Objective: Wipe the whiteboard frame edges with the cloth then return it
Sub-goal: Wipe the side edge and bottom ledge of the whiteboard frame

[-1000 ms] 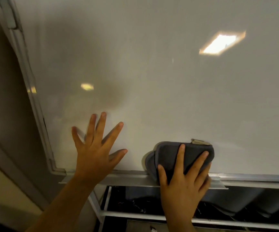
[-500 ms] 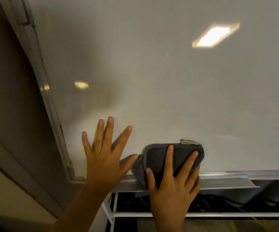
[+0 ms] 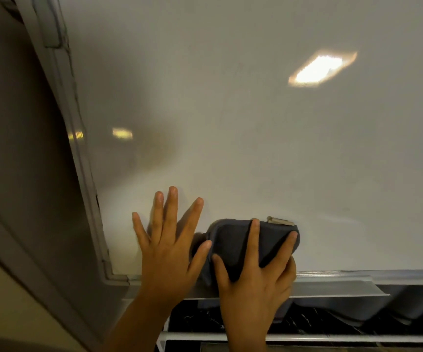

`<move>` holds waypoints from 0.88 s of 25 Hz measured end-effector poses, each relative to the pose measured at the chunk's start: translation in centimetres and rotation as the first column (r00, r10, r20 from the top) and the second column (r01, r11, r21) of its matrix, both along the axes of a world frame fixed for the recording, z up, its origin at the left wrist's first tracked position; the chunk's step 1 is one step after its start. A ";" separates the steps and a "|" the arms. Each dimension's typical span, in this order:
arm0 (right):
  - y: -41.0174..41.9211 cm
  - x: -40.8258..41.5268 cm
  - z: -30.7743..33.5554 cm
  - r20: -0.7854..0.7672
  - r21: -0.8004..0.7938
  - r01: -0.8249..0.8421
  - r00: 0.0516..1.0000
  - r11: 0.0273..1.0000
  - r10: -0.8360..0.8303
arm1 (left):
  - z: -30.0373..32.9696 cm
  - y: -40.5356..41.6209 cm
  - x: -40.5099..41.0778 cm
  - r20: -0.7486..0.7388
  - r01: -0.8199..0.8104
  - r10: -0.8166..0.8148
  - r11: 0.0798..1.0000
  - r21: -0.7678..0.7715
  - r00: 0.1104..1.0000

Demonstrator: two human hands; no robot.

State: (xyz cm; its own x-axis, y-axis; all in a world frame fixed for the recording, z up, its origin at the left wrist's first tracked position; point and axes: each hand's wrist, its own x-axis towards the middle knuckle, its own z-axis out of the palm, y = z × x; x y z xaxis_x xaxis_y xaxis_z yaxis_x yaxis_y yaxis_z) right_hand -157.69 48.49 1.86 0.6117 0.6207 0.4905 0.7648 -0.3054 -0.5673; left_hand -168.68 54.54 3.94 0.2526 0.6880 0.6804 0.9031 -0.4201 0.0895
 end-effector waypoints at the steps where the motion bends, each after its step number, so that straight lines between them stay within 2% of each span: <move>1: 0.0 -0.1 0.1 -0.008 0.020 -0.010 1.000 1.000 0.010 | -0.1 -0.1 0.1 0.021 0.001 0.000 1.000 -0.013 1.000; 3: -0.3 0.0 0.0 -0.054 0.100 -0.054 0.997 0.994 0.060 | -0.2 -0.4 0.7 0.076 -0.003 0.006 0.999 -0.035 0.997; 5: -0.8 0.4 0.2 -0.180 0.233 -0.115 0.971 0.966 0.159 | -0.3 -0.9 1.7 0.151 -0.012 0.022 0.998 -0.066 0.988; 7: -0.9 1.0 0.4 -0.272 0.347 -0.115 0.938 0.931 0.217 | -0.5 -1.7 3.3 0.248 -0.017 0.043 0.994 -0.107 0.968; 9: -0.7 1.5 0.7 -0.329 0.387 -0.092 0.916 0.918 0.231 | -0.7 -2.5 4.7 0.337 -0.006 0.055 0.989 -0.147 0.940; 13: -1.3 2.4 0.9 -0.479 0.392 -0.111 0.823 0.913 0.305 | -1.4 -4.0 6.1 0.459 0.065 0.032 0.979 -0.194 0.888; 16: -1.7 2.9 0.8 -0.506 0.355 -0.151 0.799 0.923 0.325 | -1.8 -5.7 6.4 0.521 0.136 -0.012 0.970 -0.200 0.854; 19: -1.7 3.5 1.2 -0.527 0.387 -0.206 0.750 0.899 0.399 | -1.2 -6.3 6.6 0.577 0.146 -0.006 0.969 -0.198 0.817; 22: -1.9 4.3 1.8 -0.496 0.366 -0.231 0.771 0.901 0.399 | -0.5 -6.1 6.3 0.608 0.197 -0.059 0.967 -0.162 0.792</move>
State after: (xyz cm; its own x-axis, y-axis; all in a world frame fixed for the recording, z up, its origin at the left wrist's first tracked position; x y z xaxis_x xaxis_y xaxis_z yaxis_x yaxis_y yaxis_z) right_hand -153.40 46.60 3.69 0.6191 0.7217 0.3098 0.3236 0.1250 -0.9379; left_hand -162.41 48.43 3.48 -0.0583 0.8190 0.5709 0.5807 -0.4373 0.6867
